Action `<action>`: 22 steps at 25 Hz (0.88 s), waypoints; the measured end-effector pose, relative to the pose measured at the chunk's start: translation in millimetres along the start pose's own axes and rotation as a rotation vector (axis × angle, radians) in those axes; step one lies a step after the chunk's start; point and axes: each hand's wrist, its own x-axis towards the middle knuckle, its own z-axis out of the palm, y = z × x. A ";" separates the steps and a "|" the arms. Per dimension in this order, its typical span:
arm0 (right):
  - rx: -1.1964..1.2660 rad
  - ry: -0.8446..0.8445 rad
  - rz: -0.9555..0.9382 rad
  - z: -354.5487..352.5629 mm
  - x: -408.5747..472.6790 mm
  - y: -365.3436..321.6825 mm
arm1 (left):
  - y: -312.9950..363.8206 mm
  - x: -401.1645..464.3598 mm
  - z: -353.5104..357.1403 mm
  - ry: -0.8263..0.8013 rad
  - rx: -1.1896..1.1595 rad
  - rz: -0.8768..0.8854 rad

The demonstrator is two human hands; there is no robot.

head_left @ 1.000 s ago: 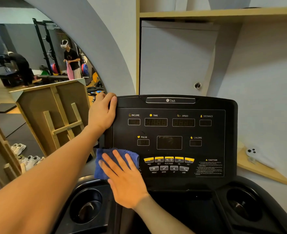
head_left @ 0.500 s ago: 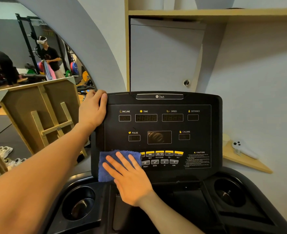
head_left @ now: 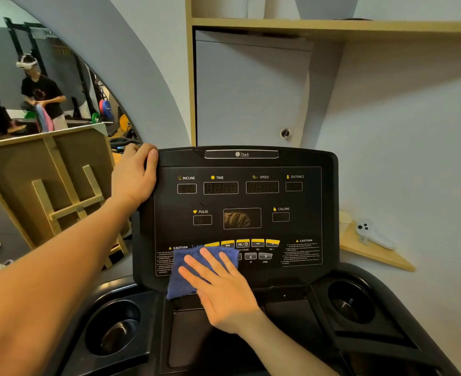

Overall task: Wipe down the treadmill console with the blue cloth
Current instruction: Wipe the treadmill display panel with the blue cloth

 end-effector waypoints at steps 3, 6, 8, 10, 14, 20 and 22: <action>0.004 0.010 0.024 -0.2 -12.4 9.5 | 1.5 -1.1 -0.2 -0.005 -0.001 -0.004; -0.006 0.022 0.060 -3.1 -25.7 18.9 | 1.8 -1.1 -1.8 -0.009 -0.001 -0.009; -0.002 0.025 0.087 -5.3 -35.4 25.4 | 3.0 -1.3 -2.6 -0.009 0.000 -0.008; 0.002 0.025 0.111 -7.1 -45.2 32.9 | 4.9 -1.7 -3.0 -0.002 0.007 -0.006; -0.020 0.013 0.160 -10.5 -65.3 52.0 | 4.4 -1.9 -3.6 0.000 0.008 0.010; -0.052 -0.002 0.181 -12.2 -84.5 73.0 | 4.1 -1.8 -2.1 -0.002 0.013 0.017; -0.054 -0.012 0.200 -11.5 -88.6 77.9 | 3.4 -1.9 -2.4 -0.004 0.018 0.015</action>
